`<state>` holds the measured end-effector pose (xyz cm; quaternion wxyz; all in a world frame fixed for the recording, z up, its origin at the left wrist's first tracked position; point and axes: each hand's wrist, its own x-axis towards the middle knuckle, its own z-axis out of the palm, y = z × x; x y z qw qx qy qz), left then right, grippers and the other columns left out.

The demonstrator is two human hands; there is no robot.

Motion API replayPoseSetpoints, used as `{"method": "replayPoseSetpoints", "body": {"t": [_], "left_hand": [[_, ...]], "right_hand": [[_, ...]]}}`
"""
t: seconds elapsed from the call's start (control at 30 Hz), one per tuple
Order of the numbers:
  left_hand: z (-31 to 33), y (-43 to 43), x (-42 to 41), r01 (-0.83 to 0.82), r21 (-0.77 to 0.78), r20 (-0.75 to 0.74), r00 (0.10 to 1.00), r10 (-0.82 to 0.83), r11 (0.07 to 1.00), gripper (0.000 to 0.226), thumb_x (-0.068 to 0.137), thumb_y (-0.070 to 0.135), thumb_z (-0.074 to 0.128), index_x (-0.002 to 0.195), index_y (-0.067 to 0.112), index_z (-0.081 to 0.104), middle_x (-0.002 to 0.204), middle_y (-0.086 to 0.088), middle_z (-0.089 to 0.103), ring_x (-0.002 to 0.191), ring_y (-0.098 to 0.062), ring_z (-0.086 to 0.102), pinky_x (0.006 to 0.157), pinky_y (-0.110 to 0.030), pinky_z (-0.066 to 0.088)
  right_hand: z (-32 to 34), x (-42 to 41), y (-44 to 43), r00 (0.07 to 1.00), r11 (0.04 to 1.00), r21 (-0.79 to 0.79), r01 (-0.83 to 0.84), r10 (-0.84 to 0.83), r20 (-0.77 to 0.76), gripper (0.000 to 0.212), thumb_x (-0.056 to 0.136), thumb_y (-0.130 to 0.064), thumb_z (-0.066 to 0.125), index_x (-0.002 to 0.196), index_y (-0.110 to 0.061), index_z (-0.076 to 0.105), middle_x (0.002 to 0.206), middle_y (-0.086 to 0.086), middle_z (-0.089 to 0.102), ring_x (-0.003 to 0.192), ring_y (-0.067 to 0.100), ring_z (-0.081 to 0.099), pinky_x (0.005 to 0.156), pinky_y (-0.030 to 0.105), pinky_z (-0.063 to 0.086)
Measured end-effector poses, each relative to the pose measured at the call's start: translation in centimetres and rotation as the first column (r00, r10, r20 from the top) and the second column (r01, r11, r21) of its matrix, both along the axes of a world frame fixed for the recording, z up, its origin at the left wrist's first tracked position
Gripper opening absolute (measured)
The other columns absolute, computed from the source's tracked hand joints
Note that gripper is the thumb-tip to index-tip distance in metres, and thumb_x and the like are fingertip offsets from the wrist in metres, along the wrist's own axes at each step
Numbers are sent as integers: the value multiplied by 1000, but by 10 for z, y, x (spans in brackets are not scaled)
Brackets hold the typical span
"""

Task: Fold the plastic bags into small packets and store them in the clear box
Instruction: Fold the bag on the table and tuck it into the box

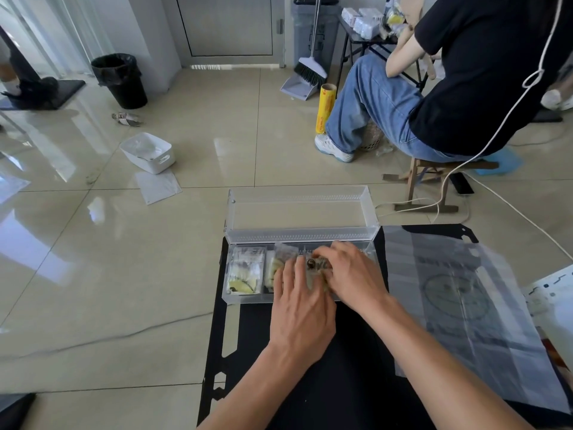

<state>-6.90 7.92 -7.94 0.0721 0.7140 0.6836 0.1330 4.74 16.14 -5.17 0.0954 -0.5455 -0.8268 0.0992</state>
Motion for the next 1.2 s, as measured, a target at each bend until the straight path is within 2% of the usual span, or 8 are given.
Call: {"method": "replayPoseSetpoints", "body": {"t": [0.1,0.17,0.4,0.5,0.73,0.97,1.1,1.2], "left_hand": [[-2,0,-1,-38,-78,-21,999,37,996,51,101,43,33,121,12,67,145,-28,56,138,-42,53,116,-59,40],[0,0,-2,-25,-129,-41,999,20,991,56,100,47,29,134,14,59,146,-30,53,138,-44,52,113,-61,41],[20,6,-14,89,-317,6,996,-91,944,56,107,56,23,153,28,39,166,-23,18,155,-39,19,121,-52,29],[24,8,-19,105,-378,31,994,-101,920,57,106,61,22,155,36,38,172,-18,2,159,-36,-3,128,-49,7],[28,6,-20,133,-309,-44,987,-153,942,64,104,48,38,162,35,14,168,-23,12,154,-44,12,125,-50,17],[24,9,-20,114,-390,-79,985,-156,914,55,105,58,32,156,37,32,172,-22,-4,158,-43,-8,127,-53,-3],[34,11,-20,122,-393,5,991,-130,912,56,103,52,38,156,41,26,170,-21,7,158,-43,6,127,-53,14],[41,14,-22,61,-212,114,993,-37,975,47,100,35,45,146,30,35,148,-14,37,135,-35,44,109,-42,44]], "right_hand": [[-2,0,0,999,998,54,-34,36,-22,39,94,-16,71,131,-29,70,107,-7,61,106,18,55,79,34,55],[-4,-2,0,999,995,90,-38,41,-31,32,94,-15,72,124,-26,76,102,-6,64,100,19,57,76,32,52],[-18,-2,4,994,967,234,101,-110,26,19,75,-12,88,91,-21,82,79,-5,57,82,21,51,65,31,42],[-19,-5,1,989,962,242,128,-142,41,16,75,-12,87,88,-18,82,84,-2,49,83,22,48,68,31,42],[8,7,9,980,977,73,200,-198,-22,17,99,-30,68,107,-21,79,92,-5,52,90,20,63,64,28,40],[14,10,5,982,982,-35,188,-188,21,7,95,-30,70,96,-28,77,103,-4,70,94,20,68,72,32,54],[17,3,2,990,981,-131,143,-144,7,13,97,-33,68,104,-26,77,107,-2,66,101,22,67,77,32,52],[37,14,10,975,980,-103,171,-183,-122,15,99,-29,65,101,-27,79,85,-12,63,73,11,62,61,25,46]]}}
